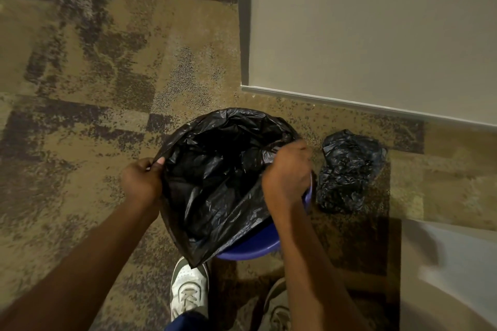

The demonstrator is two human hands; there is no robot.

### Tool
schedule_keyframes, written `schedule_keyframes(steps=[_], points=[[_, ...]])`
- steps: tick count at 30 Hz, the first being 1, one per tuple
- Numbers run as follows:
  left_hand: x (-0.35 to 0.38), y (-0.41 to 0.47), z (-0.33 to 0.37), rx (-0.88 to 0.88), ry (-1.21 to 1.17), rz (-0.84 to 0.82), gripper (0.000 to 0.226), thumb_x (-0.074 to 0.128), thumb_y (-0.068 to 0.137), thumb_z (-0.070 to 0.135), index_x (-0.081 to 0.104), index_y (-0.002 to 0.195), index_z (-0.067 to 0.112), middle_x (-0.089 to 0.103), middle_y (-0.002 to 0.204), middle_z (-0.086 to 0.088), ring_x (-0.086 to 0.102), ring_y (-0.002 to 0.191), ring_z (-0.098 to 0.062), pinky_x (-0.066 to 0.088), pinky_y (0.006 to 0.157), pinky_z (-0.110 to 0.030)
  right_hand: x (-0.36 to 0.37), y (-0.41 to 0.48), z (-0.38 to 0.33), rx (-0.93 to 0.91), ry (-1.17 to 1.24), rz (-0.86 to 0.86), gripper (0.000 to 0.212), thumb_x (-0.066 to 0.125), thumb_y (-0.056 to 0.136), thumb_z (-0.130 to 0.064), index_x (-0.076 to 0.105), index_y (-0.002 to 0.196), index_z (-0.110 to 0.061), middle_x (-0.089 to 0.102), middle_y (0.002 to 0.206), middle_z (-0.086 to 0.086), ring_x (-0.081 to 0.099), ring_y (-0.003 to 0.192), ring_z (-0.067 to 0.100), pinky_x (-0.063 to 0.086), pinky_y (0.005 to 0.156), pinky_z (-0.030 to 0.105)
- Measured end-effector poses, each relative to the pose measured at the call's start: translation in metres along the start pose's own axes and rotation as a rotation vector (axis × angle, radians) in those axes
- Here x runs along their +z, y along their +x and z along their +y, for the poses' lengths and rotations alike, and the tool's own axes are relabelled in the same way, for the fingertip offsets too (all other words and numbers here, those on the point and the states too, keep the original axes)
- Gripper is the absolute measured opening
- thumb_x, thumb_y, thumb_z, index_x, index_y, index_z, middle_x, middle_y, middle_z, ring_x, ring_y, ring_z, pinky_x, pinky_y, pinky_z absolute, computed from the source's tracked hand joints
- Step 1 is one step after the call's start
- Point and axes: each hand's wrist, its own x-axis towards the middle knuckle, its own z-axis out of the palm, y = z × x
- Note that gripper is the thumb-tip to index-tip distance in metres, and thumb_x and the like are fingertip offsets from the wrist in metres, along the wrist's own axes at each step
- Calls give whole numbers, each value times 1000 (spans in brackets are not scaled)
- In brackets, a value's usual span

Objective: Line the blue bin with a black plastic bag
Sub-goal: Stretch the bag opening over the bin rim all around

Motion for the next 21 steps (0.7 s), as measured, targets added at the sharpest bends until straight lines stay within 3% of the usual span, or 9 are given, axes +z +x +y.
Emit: schedule_keyframes(steps=[2,4,6,9,12,15,18,21], points=[[-3,1,-2,-57,-82,-12,29,57,95,22,60,70,7,56,74,-12,50,71,-22,41,67,-37,-5,-5,19,-33,-2,-18,25,52,92,-5,44,114,3,58,107,20,61,94,30,55,72,34],[-5,1,-4,-120,-161,-35,32,57,95,24,58,67,10,59,71,-11,54,71,-22,45,70,-37,-10,-7,46,16,171,-92,28,63,82,-1,51,107,3,61,98,16,62,82,26,54,60,30],[-7,4,-5,-154,-187,-54,32,57,95,26,58,67,11,62,73,-9,58,71,-23,49,71,-35,-13,-4,78,130,412,-171,16,62,76,0,60,92,-2,64,83,13,60,70,27,42,49,25],[-9,11,-7,-143,-170,-70,29,57,94,31,62,72,13,67,79,-8,62,76,-26,52,73,-36,-10,8,114,418,818,-294,19,54,78,5,68,87,-4,63,76,14,58,63,27,46,49,27],[-11,17,-8,-93,-132,-120,32,56,94,37,65,73,15,71,69,-3,67,65,-21,54,55,-29,-4,11,127,570,1126,-499,19,49,85,6,62,95,-3,58,74,6,57,61,17,52,48,24],[-11,20,-5,-88,-151,-170,35,56,92,43,67,75,14,72,59,5,68,54,-11,50,41,-22,3,19,129,603,1227,-540,9,56,87,-5,63,83,-6,67,82,10,67,69,23,56,61,34],[-7,20,-2,-71,-125,-172,36,55,92,45,66,75,15,71,60,4,67,54,-12,49,42,-21,7,32,124,629,1256,-484,15,69,83,-18,69,86,-3,73,92,16,70,83,36,56,77,48],[-6,12,-6,-22,-73,-160,52,54,89,52,63,81,2,69,66,-6,66,59,-19,53,49,-29,18,25,117,525,1089,-428,28,68,84,-35,66,80,-6,70,89,15,68,82,35,56,76,45]])
